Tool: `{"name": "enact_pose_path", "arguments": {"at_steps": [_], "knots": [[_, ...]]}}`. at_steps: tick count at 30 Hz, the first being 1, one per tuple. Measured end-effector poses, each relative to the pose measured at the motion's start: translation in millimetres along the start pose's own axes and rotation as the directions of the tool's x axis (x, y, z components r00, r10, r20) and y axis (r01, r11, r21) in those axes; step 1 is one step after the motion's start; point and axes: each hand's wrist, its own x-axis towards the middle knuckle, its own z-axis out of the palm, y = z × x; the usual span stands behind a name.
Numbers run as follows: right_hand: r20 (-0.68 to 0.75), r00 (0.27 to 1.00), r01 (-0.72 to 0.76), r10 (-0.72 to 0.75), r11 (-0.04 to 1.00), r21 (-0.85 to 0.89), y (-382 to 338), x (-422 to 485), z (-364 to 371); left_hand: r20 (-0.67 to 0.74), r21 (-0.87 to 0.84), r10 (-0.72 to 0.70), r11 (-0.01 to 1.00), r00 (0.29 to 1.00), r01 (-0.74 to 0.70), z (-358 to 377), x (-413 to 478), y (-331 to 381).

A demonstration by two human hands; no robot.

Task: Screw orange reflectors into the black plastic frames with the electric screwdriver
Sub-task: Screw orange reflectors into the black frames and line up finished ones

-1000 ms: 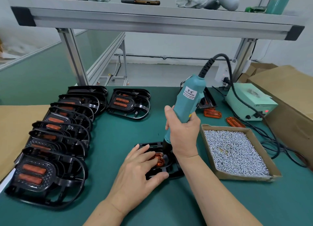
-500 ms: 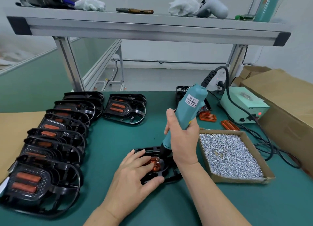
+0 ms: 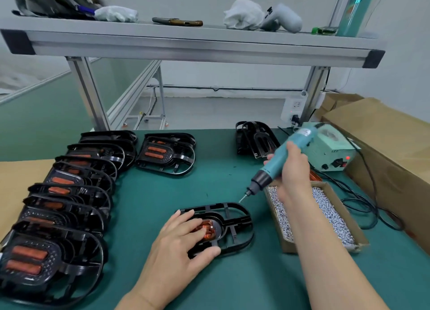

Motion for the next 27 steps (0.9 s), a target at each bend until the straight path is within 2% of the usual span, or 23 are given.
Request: {"name": "enact_pose_path", "arguments": {"at_steps": [3, 9, 12, 15, 17, 19, 22, 25, 27], "knots": [[-0.075, 0.993, -0.090, 0.086, 0.995, -0.052, 5.6, 24.4, -23.5, 0.010, 0.003, 0.002, 1.000, 1.000, -0.002, -1.4, -1.3, 0.6], [-0.162, 0.977, -0.182, 0.139, 0.940, -0.290, 24.9, 42.3, -53.5, 0.008, 0.000, -0.004, 1.000, 1.000, 0.004, 0.3, -1.1, -1.1], [-0.173, 0.981, -0.158, 0.087, 0.877, -0.453, 25.1, 42.9, -61.8, 0.013, -0.012, -0.016, 1.000, 1.000, 0.016, 0.7, -2.1, -2.2], [-0.165, 0.986, -0.091, -0.026, 0.744, -0.661, 21.4, 42.0, -72.0, 0.020, -0.005, -0.019, 1.000, 1.000, 0.019, 1.1, -3.2, -3.2], [-0.145, 0.987, -0.060, -0.065, 0.691, -0.721, 18.7, 38.2, -77.6, 0.024, 0.003, -0.016, 1.000, 1.000, 0.016, 0.9, -3.1, -3.1], [-0.111, 0.985, -0.013, -0.131, 0.590, -0.807, 17.1, 31.9, -81.7, 0.026, 0.009, -0.013, 1.000, 1.000, 0.012, 0.5, -2.8, -1.9], [-0.005, 0.980, 0.064, -0.201, 0.336, -0.940, 15.3, 21.0, -91.1, 0.024, 0.024, -0.005, 1.000, 1.000, 0.004, -0.3, -2.3, 0.3], [0.120, 0.992, 0.122, -0.037, 0.068, -0.990, 12.2, 10.5, -97.2, 0.008, 0.029, 0.006, 1.000, 1.000, -0.006, -1.0, -3.5, 1.2], [0.168, 0.984, 0.170, 0.061, -0.020, -0.985, 10.5, 3.5, -97.4, 0.005, 0.025, 0.004, 1.000, 1.000, -0.004, -1.2, -4.1, 1.9]]}}
